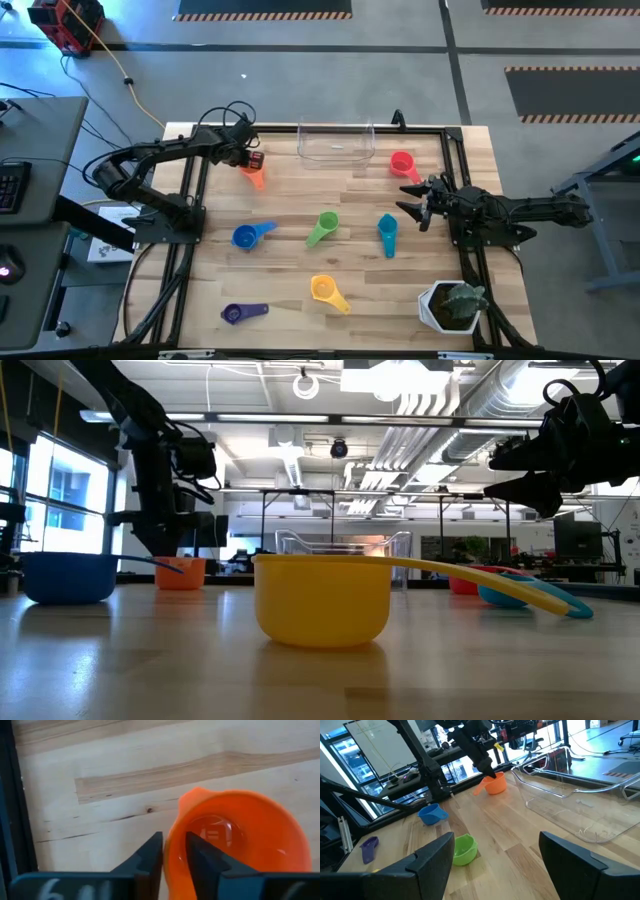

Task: Nest measuring cups in basket
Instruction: Move the orange measuring cup to the middle of the table, then stack the red measuring cup on top of the orange measuring cup

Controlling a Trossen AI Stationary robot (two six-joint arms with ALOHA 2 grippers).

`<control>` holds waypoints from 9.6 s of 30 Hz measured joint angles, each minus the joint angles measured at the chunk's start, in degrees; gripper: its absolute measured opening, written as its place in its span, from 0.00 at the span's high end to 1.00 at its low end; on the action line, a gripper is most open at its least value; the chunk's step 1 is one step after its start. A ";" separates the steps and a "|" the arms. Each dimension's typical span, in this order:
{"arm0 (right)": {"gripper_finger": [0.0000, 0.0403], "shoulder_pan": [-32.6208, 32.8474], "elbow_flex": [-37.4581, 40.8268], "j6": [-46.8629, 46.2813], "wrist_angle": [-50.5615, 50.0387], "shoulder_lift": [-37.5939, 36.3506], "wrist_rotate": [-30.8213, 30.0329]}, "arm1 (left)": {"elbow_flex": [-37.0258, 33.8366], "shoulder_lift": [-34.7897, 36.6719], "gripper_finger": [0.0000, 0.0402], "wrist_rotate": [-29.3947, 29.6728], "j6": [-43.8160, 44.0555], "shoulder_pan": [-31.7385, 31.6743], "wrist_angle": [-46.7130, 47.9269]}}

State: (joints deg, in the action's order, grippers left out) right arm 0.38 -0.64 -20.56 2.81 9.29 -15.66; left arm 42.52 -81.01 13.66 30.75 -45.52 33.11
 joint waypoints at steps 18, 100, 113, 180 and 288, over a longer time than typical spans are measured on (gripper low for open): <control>0.30 0.00 -0.02 0.02 0.01 0.00 0.00 | 0.02 1.65 0.99 -3.10 4.39 7.72 0.15; 0.30 0.00 -0.01 0.00 0.01 0.01 0.01 | 0.02 1.80 0.84 -14.94 17.02 25.90 -17.43; 0.30 0.00 0.00 5.85 0.02 0.03 -0.15 | 0.00 11.15 0.84 -14.92 14.13 23.97 -27.10; 0.30 -0.02 -31.21 -4.11 -14.04 12.74 -30.53 | 0.00 22.95 0.84 -18.69 5.44 26.80 -37.50; 1.00 -16.14 -75.74 -32.29 -65.27 79.28 -3.51 | 0.00 22.95 0.84 -18.89 0.12 26.80 -16.20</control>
State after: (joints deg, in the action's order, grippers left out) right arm -15.76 -76.39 -52.84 -62.46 88.58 -19.17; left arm 42.52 -58.06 -5.23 30.88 -18.72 16.92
